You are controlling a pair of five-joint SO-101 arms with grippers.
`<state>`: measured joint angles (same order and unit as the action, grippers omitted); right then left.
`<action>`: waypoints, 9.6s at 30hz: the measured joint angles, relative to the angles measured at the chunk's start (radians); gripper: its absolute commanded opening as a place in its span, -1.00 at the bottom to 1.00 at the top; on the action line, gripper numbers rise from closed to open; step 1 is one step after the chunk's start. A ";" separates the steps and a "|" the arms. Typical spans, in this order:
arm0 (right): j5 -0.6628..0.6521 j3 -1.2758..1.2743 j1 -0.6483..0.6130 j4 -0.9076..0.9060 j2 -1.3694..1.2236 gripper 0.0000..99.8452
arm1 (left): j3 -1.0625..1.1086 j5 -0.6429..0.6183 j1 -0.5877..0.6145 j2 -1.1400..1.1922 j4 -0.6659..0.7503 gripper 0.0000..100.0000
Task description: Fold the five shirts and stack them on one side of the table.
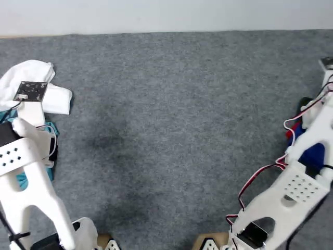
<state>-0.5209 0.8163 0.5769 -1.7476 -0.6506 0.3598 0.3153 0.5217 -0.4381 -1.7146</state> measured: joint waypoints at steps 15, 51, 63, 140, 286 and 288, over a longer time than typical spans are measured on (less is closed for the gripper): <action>0.037 -0.020 -0.009 -0.002 -0.092 -0.98 | 0.000 0.000 0.000 0.000 -0.005 -0.99; 0.150 -0.985 -0.118 -0.005 1.234 -0.98 | -0.244 0.176 0.235 0.203 -0.011 -0.90; 0.150 -1.126 -0.118 -0.005 1.468 -0.98 | -0.244 0.384 0.310 0.427 0.110 -0.51; -0.112 -1.366 0.031 0.009 1.559 -0.98 | -0.853 -0.021 -0.479 0.069 -0.018 -1.00; 1.100 -0.276 -1.571 0.181 0.032 -0.98 | 0.049 0.226 0.893 0.066 0.261 -0.80; 1.088 -0.276 -1.544 0.141 0.083 -0.98 | 0.049 0.226 0.893 0.066 0.261 -0.80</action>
<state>0.5669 0.5401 -0.9666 -1.6065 -0.5677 0.4089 0.5409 1.4147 -0.3721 -1.4538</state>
